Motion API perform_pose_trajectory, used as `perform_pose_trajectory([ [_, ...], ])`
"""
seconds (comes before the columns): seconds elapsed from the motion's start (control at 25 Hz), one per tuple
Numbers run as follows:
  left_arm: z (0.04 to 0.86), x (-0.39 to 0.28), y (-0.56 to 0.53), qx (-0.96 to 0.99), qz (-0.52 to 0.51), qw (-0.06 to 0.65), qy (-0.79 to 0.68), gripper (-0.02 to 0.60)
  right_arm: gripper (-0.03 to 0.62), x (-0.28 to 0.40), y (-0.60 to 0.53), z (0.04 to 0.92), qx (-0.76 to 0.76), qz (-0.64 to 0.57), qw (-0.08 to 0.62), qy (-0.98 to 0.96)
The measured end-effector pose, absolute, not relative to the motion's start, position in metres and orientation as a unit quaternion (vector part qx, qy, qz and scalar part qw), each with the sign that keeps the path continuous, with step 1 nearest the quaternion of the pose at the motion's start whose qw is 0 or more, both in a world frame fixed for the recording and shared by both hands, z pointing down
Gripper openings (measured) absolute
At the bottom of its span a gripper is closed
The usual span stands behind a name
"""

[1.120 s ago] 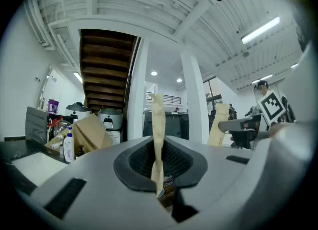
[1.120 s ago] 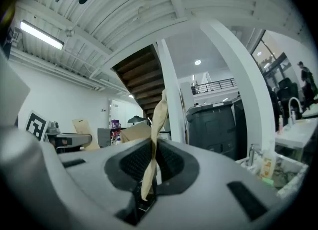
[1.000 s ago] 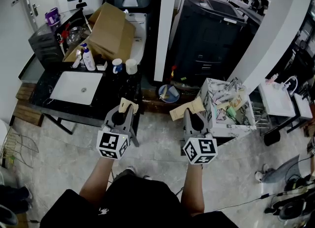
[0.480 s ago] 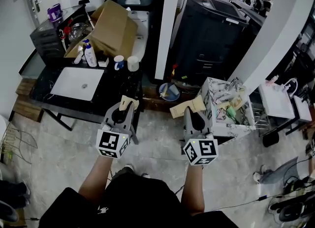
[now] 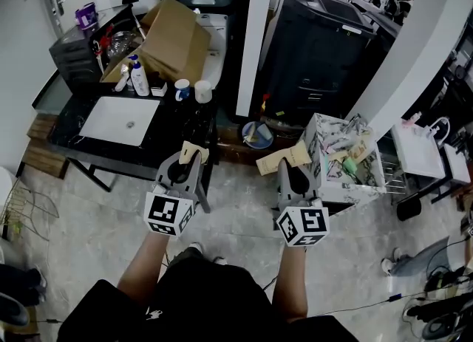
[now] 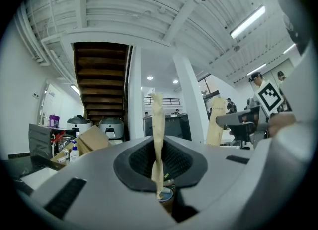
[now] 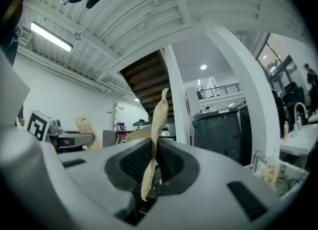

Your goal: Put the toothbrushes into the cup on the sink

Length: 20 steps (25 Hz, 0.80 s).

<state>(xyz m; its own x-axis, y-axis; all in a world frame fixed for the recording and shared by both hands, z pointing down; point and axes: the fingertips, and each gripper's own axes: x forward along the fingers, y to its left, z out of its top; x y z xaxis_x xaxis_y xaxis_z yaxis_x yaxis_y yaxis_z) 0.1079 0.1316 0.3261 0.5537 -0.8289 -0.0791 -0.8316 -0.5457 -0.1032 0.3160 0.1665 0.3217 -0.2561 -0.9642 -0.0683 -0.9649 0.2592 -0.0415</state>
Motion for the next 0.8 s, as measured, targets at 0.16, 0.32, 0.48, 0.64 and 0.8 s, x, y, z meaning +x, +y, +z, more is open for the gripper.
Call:
perform_pose_trajectory([
  [0.16,0.328,0.101,0.135,-0.875,0.007,0.061,0.481,0.028,0.028,0.311,0.167,0.325,-0.602,0.000,0.042,0.797],
  [0.32,0.330,0.093,0.140,-0.870,0.002,0.062,0.489,0.028,0.028,0.305,0.168,0.327,-0.596,-0.005,0.044,0.802],
  [0.48,0.333,0.080,0.143,-0.865,-0.002,0.061,0.498,0.028,0.028,0.293,0.167,0.330,-0.588,-0.005,0.042,0.808],
  [0.64,0.333,0.070,0.143,-0.863,0.000,0.061,0.502,0.028,0.028,0.284,0.164,0.329,-0.585,-0.005,0.041,0.810],
  [0.8,0.332,0.056,0.139,-0.863,0.002,0.061,0.501,0.028,0.028,0.269,0.160,0.327,-0.584,-0.004,0.039,0.811],
])
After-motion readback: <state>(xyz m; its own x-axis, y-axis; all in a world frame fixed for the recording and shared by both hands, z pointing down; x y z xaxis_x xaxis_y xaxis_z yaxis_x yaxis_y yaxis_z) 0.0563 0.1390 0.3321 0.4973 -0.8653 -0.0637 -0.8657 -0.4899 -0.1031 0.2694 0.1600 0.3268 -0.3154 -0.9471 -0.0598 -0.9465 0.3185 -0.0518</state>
